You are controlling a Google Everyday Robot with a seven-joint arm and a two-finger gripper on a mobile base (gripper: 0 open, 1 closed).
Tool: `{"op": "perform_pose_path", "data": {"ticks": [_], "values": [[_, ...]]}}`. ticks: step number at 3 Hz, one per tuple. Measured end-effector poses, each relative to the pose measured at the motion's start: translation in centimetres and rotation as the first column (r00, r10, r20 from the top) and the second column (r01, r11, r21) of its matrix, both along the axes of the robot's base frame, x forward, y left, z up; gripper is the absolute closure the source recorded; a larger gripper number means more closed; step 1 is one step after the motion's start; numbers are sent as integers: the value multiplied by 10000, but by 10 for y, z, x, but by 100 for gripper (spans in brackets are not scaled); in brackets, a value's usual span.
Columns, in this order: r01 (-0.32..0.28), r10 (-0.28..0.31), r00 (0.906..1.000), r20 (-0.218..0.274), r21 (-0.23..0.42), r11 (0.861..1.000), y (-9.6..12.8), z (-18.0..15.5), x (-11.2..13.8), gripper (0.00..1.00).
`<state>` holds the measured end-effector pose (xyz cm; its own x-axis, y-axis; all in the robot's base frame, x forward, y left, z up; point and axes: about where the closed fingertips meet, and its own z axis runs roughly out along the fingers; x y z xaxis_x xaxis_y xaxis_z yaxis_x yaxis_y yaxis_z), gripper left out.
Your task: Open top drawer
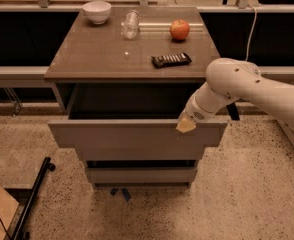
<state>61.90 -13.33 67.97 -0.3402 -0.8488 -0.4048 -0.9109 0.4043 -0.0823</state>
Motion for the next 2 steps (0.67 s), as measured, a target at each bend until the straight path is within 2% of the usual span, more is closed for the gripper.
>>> {"op": "perform_pose_path", "data": {"ticks": [1, 2], "values": [[0, 0, 10000, 0, 0, 10000, 0, 0, 0, 14], [-814, 805, 9952, -559, -135, 9966, 1, -1, -24, 0]]}}
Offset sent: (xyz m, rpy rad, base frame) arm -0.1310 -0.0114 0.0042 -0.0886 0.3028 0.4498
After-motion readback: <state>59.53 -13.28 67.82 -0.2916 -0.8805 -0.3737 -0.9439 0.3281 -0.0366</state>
